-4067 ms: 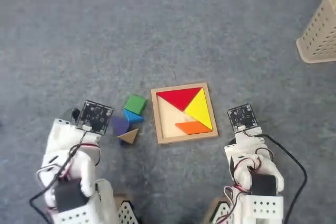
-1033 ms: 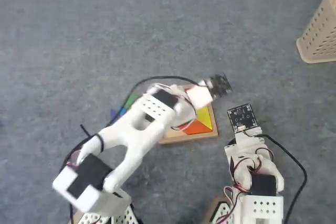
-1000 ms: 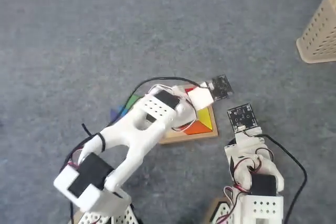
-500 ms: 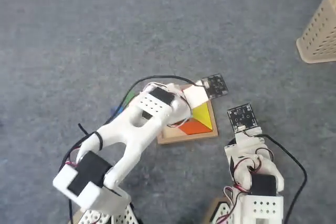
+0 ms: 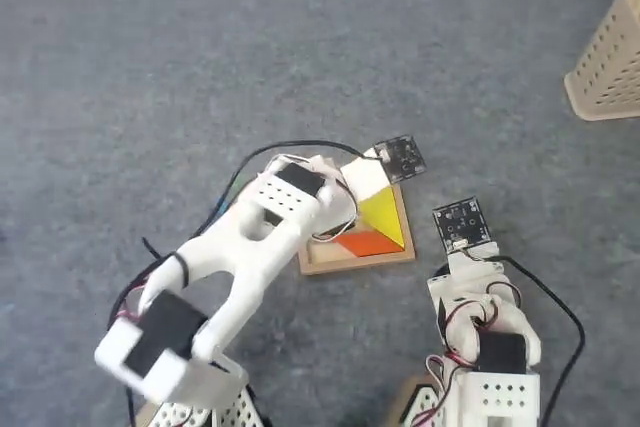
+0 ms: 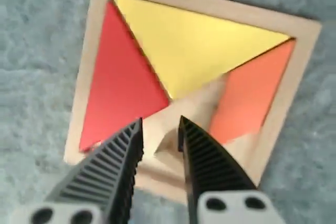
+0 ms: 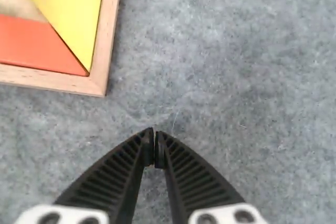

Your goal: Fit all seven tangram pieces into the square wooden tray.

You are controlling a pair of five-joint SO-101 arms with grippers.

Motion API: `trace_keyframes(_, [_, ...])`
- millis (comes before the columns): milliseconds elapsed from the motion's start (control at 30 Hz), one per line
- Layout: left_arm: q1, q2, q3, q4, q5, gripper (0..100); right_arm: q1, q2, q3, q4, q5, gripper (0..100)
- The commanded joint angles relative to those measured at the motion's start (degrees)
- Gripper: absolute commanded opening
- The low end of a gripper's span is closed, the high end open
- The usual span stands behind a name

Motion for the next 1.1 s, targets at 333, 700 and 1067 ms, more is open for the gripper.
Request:
trace_keyframes(333, [-9.58, -16.26, 14.99, -8.44, 7.65, 10, 0.66, 0.48, 0.88, 0.31, 0.62, 0.6])
trace_keyframes(700, [-2.64, 0.88, 6.46, -4.92, 7.65, 10, 0.66, 0.48, 0.88, 0.31, 0.62, 0.6])
trace_keyframes(1067, [-2.99, -4.57, 4.18, -4.57, 10.02, 10, 0.66, 0.48, 0.88, 0.31, 0.62, 0.6])
